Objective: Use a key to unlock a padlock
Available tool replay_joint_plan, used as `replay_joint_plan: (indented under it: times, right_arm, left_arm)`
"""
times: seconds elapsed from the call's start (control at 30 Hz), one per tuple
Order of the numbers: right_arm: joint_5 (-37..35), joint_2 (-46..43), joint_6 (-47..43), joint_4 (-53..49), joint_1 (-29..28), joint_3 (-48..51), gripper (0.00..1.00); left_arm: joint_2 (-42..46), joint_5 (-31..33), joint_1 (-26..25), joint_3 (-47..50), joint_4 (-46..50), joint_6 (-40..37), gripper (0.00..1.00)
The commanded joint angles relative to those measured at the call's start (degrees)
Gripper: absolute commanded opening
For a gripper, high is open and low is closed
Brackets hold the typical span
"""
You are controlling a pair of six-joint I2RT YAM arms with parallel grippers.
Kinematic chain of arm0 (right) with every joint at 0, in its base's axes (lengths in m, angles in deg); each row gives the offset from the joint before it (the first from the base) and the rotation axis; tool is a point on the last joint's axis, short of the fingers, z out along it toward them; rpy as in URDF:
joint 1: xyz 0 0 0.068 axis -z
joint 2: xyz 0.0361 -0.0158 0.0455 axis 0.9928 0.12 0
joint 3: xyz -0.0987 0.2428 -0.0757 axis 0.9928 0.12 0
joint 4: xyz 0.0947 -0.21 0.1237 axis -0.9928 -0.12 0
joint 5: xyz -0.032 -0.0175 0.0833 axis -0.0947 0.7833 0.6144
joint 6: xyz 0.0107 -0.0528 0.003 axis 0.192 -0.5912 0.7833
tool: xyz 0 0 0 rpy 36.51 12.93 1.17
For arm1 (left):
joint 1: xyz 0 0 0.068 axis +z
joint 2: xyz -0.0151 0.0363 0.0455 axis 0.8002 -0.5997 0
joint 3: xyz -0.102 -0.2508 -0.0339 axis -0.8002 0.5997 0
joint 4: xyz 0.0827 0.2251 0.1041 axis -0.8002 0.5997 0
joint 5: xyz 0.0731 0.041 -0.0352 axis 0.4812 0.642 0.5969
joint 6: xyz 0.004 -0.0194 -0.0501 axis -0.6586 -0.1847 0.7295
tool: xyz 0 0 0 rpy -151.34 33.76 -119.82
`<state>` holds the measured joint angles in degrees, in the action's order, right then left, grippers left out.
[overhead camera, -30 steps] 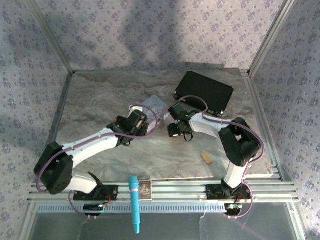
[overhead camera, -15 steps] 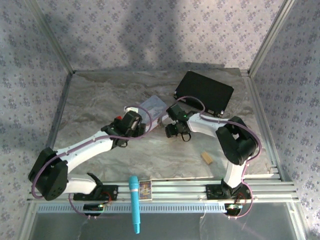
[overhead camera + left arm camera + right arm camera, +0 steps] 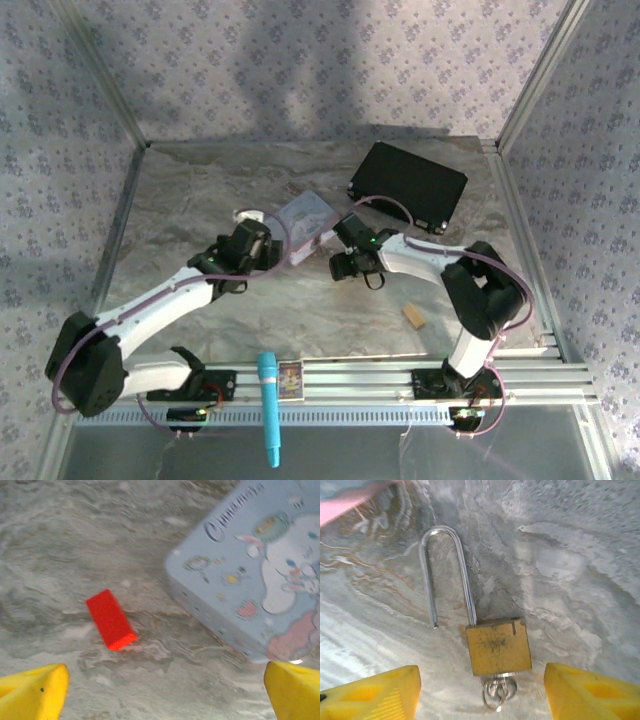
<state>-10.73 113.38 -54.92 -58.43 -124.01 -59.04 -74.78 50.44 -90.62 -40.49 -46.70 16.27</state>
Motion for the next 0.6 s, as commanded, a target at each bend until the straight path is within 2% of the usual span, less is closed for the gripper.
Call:
replay_joint_plan:
  times: [0.0, 0.03, 0.2, 0.37, 0.47, 0.57]
  right_arm:
    - [-8.48, -8.07, -0.72, 1.71, -1.74, 1.43, 0.89]
    - [-12.3, -10.14, -1.07, 1.43, -2.22, 1.73, 0.99]
    - [-24.33, -16.69, -3.34, -1.51, 0.22, 2.12, 0.99]
    - [-30.18, -28.32, -15.59, 18.19, 5.75, 15.25, 0.99]
    - [-28.1, -35.95, -19.61, 25.96, 12.12, 23.58, 0.99]
    - [-24.72, -40.86, -18.67, 24.58, 22.5, 27.34, 0.98]
  left_arm:
    - [6.36, -0.19, 5.14, 2.29, -1.27, 2.7, 1.0]
    - [8.33, 1.03, 6.45, 3.54, -2.79, 2.55, 1.0]
    - [14.44, 10.63, 10.16, 10.53, -14.93, -4.06, 1.0]
    - [13.45, 9.7, 19.01, 14.07, -21.43, -8.73, 1.0]
    - [12.19, 8.67, 24.48, 18.32, -28.39, -9.33, 1.0]
    - [9.36, 7.34, 27.02, 22.52, -37.44, -12.19, 1.0]
